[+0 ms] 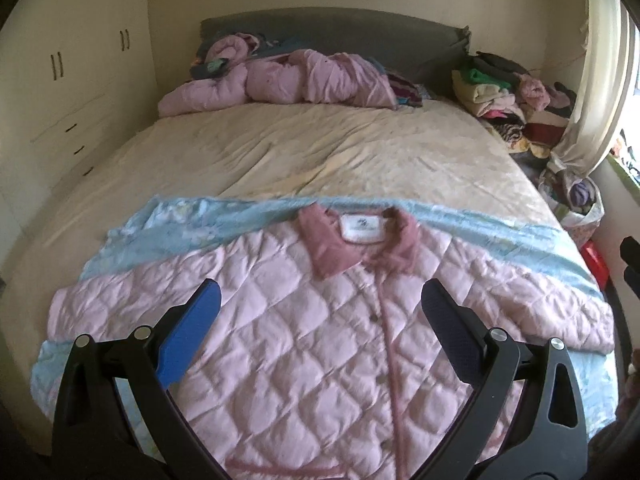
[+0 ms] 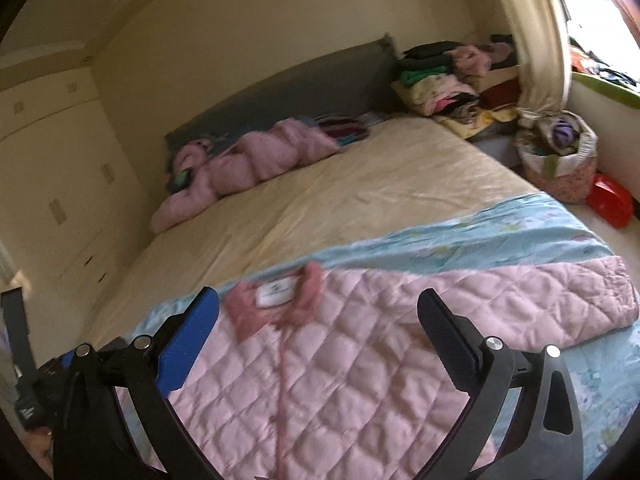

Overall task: Fold large clothes
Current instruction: 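Move the right tool to the jacket sleeve cuff and grasp it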

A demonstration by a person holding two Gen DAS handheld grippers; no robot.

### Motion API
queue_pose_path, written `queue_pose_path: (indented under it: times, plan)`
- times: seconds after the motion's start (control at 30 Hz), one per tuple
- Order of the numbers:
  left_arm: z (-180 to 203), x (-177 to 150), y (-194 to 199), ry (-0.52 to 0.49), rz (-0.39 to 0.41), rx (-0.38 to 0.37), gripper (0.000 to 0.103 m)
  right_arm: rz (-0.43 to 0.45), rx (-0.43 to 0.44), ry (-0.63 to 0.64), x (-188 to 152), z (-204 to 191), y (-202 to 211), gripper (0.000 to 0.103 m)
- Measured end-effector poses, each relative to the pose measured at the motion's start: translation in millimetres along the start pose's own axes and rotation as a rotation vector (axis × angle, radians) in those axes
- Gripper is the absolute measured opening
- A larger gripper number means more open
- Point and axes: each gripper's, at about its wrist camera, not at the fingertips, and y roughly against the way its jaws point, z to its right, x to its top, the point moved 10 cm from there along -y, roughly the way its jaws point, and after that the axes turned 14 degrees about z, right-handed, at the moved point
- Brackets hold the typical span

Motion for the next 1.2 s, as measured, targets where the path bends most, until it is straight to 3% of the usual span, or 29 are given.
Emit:
queue_pose_path:
  times: [0.2, 0.43, 0.8, 1.2]
  plan:
    - [30, -3, -29, -0.006, -0.035, -0.046, 0.094, -0.023, -0.131, -0.096, -3, 69, -26, 0.099]
    - [63, -47, -58, -0.024, -0.113, -0.079, 0.094, -0.073, -0.328, -0.230, -35, 169, -46, 0.099]
    - [88, -94, -75, -0.027, -0.190, -0.099, 0.094, -0.083, -0.623, -0.407, -85, 308, -29, 0.099]
    - [87, -123, -87, -0.051, -0.239, -0.086, 0.094, -0.135, -0.810, -0.562, -126, 405, -13, 0.099]
